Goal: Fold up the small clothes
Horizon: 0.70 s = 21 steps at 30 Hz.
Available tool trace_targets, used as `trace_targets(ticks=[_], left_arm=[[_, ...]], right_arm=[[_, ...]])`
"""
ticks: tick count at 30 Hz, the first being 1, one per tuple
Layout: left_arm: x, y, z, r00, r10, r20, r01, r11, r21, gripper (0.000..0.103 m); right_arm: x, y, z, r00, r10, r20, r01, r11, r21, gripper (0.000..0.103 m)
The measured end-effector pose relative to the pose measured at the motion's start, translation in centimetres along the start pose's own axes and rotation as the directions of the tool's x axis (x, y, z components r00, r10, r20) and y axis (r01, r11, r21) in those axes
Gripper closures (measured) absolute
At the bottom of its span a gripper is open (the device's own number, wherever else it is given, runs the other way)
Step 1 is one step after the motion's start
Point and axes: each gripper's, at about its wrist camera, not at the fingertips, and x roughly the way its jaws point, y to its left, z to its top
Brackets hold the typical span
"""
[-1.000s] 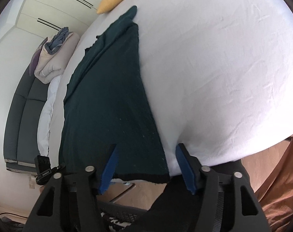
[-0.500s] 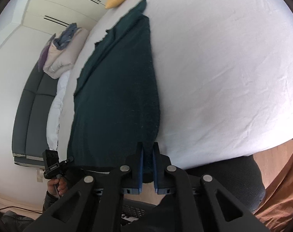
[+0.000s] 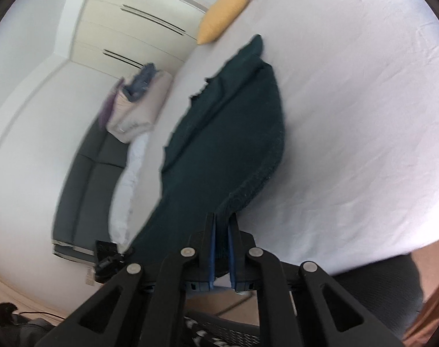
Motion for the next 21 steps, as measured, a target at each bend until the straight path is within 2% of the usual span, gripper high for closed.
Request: trace_targets(ticks=[4,10,16,21], left_arm=[[-0.3,-0.4,1.1,0.999,-0.016,0.032,0.016,1.0,-0.004,0.099],[-0.5,-0.3,4.2,0.996,-0.028,0.084,0.03,0.999,-0.031,0.099],[0.0,-0.3,9.4,0.989,-0.034,0.145,0.042,0.998,-0.052,0.099],[1.4,-0.7,14.9,0.985,-0.01,0.173,0.016,0.999,-0.034,0.099]], right_arm=[[1.1,0.0,1.0,1.0,-0.01,0.009,0.01,1.0,0.023,0.095],[2.4,1.1,4.7,0.996,0.037,0.085,-0.042,0.997,0.06,0.095],[5.3,2.2,9.5,0.991,0.038,0.128,-0.047,0.997,0.068,0.095],[7.9,2.0,14.0,0.986,0.01,0.167,-0.025,0.996,0.09,0.095]])
